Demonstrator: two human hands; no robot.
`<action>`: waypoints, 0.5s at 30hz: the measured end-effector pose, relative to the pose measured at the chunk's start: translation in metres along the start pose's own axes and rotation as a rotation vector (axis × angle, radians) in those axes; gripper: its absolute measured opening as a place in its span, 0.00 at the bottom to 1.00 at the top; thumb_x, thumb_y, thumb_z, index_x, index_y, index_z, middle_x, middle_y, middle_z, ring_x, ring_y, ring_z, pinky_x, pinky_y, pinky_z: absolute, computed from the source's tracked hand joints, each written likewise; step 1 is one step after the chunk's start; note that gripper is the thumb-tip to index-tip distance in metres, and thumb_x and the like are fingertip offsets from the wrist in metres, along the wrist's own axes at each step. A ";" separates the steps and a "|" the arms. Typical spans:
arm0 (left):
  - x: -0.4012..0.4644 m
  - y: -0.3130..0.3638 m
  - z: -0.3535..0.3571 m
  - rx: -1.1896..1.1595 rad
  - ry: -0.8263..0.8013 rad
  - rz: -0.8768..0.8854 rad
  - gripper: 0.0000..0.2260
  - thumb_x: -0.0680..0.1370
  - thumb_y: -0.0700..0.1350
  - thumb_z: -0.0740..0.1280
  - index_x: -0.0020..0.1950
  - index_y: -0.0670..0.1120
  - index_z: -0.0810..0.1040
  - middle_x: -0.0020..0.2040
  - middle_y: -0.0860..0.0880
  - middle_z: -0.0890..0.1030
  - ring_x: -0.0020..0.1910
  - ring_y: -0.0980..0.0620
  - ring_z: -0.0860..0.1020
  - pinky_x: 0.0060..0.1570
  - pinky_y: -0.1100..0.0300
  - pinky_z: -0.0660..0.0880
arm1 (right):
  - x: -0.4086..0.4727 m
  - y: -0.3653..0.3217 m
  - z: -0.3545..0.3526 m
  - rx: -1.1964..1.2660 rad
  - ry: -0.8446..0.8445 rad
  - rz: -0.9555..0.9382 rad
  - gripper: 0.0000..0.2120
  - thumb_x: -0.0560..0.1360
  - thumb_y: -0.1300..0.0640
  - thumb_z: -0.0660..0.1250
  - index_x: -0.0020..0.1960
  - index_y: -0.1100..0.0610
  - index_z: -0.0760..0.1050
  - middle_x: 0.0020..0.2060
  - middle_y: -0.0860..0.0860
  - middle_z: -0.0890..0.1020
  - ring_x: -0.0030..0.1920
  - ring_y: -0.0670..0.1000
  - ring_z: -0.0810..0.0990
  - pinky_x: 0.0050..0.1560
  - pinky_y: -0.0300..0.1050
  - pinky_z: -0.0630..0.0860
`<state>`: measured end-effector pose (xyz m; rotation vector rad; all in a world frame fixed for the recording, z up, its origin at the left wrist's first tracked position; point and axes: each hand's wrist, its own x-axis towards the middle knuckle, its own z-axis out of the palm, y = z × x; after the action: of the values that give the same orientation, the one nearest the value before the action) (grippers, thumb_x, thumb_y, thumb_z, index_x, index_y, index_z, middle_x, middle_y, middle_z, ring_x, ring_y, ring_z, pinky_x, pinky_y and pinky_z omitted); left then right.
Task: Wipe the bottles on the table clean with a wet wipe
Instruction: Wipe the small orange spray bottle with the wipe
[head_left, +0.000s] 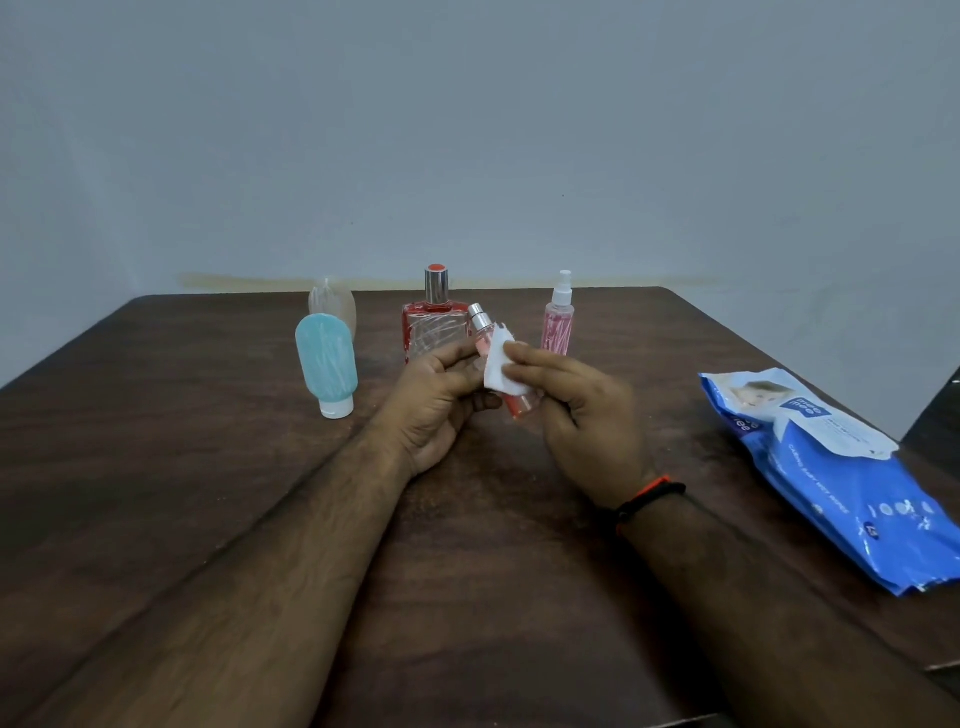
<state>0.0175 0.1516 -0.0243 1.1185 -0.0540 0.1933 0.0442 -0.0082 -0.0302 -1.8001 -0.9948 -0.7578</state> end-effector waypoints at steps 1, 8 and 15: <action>0.001 0.000 0.000 -0.012 0.008 0.008 0.14 0.74 0.35 0.65 0.60 0.38 0.78 0.51 0.42 0.82 0.49 0.46 0.80 0.50 0.51 0.77 | -0.001 0.001 -0.001 -0.013 0.008 0.002 0.18 0.74 0.60 0.58 0.53 0.61 0.85 0.57 0.52 0.84 0.58 0.47 0.82 0.62 0.36 0.75; 0.002 0.002 -0.002 0.006 0.024 0.005 0.09 0.80 0.36 0.62 0.58 0.39 0.78 0.53 0.41 0.83 0.50 0.48 0.82 0.52 0.52 0.80 | -0.001 0.002 -0.001 -0.087 -0.010 -0.011 0.15 0.72 0.62 0.60 0.46 0.59 0.86 0.50 0.50 0.86 0.52 0.45 0.83 0.57 0.34 0.77; 0.003 0.001 0.002 -0.010 0.020 0.002 0.18 0.75 0.39 0.67 0.64 0.35 0.76 0.56 0.37 0.80 0.50 0.46 0.81 0.45 0.55 0.82 | 0.002 0.003 -0.009 -0.112 0.212 0.067 0.16 0.69 0.71 0.61 0.45 0.60 0.85 0.47 0.51 0.86 0.49 0.44 0.83 0.56 0.34 0.77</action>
<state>0.0199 0.1509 -0.0223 1.1066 -0.0377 0.2058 0.0474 -0.0161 -0.0263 -1.7951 -0.7627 -0.9561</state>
